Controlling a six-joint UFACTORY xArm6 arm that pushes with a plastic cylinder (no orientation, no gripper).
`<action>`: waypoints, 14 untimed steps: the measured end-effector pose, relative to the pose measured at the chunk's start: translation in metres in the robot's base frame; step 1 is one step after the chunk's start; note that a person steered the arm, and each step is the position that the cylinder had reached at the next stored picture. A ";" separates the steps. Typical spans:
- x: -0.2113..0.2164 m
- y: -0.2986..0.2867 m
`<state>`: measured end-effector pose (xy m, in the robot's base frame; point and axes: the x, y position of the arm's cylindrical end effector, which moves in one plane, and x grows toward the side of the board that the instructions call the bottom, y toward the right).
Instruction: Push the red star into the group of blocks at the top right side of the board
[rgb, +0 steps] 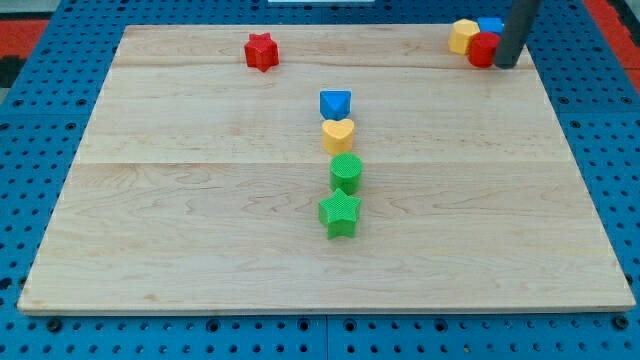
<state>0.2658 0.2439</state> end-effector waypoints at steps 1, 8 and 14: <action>-0.005 0.001; -0.073 -0.287; -0.001 -0.305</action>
<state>0.2652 -0.0610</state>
